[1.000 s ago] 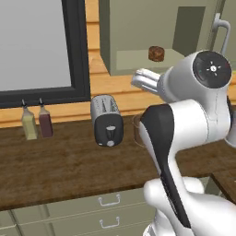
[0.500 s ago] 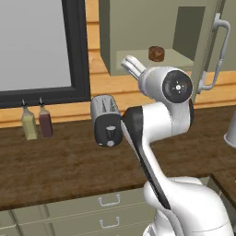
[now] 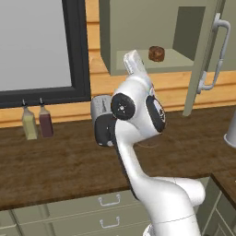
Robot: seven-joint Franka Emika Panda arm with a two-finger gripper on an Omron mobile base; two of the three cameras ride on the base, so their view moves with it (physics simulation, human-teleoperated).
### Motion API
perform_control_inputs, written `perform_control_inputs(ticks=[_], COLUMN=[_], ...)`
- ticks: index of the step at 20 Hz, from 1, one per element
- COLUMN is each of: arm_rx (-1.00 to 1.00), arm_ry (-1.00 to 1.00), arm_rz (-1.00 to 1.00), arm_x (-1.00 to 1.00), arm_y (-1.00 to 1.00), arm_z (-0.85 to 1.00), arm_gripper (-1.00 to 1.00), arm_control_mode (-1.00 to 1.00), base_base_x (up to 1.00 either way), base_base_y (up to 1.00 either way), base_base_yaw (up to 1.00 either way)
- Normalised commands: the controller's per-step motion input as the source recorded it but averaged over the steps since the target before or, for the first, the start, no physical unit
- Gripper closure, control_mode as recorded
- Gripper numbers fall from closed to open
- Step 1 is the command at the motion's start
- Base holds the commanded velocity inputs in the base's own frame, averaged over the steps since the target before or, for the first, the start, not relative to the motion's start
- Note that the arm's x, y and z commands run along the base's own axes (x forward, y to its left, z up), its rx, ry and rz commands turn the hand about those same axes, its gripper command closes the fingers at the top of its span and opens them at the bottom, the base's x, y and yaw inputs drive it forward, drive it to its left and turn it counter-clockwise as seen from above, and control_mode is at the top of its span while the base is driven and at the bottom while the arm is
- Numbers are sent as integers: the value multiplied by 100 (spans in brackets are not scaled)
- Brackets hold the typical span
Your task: Open the cabinet, pick up the bread from the cabinet and place it in the basket. Then move the basket to the dining counter.
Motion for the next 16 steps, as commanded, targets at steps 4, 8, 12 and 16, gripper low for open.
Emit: perform_control_inputs(ticks=[4,8,12,16], arm_rx=[30,29,24,23], arm_ry=[-9,-29,-53,-51], arm_rz=[-58,-43,-31,-28], arm_x=[0,3,3,-3], arm_y=[-16,-49,-79,-83], arm_z=[32,-27,-37,-27], arm_gripper=[-100,-100,-100,-100], arm_control_mode=[-100,-100,-100,-100], base_base_x=[0,0,0,0], base_base_y=[0,0,0,0], base_base_yaw=[0,0,0,0])
